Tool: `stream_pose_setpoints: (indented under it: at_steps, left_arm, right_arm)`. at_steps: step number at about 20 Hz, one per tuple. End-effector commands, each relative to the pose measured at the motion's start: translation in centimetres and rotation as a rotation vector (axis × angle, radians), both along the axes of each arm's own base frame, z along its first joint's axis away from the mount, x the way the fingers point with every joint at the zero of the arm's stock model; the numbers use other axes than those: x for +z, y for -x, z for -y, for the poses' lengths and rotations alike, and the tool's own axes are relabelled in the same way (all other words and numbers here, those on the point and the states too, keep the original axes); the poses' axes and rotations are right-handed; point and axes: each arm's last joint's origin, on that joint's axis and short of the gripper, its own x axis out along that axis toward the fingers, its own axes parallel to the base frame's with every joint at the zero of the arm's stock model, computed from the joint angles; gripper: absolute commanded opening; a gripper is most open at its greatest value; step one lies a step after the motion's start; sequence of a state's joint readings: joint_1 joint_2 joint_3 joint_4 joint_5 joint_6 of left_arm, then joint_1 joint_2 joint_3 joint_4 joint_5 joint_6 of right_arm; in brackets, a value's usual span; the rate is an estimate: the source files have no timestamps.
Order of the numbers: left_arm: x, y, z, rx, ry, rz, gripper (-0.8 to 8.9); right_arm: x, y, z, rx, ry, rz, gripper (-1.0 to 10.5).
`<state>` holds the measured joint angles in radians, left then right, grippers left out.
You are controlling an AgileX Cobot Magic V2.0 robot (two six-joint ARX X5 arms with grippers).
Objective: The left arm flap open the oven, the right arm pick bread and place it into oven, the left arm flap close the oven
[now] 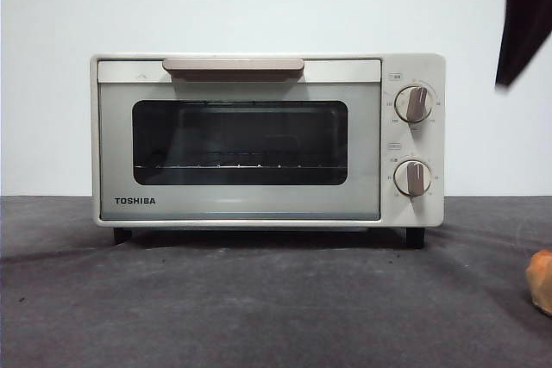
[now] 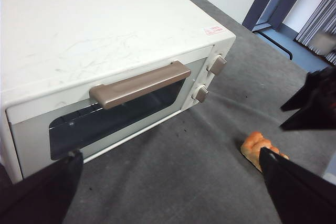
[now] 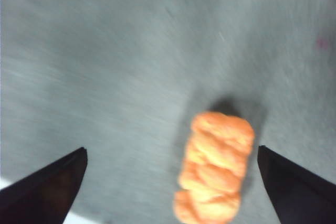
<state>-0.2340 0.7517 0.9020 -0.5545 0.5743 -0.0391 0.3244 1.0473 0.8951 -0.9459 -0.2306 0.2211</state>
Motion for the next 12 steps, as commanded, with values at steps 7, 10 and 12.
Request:
stream_pose_setpoints:
  at_steps: [7,10,12]
  left_arm:
    - [0.5,0.0,0.1,-0.01,-0.003,0.025,5.63]
    - [0.5,0.0,0.1,-0.01,-0.003,0.025,5.63]
    - [0.5,-0.1,0.1,-0.009,-0.003,0.026,5.63]
  right_arm:
    - [-5.7,-3.1,-1.7,-0.045,0.185,-0.266,5.2]
    - [-7.6,-3.0,-1.6,-0.044,0.188,-0.293,5.2]
    - [-8.5,-2.8,-1.6,-0.046,0.177,-0.285,5.2]
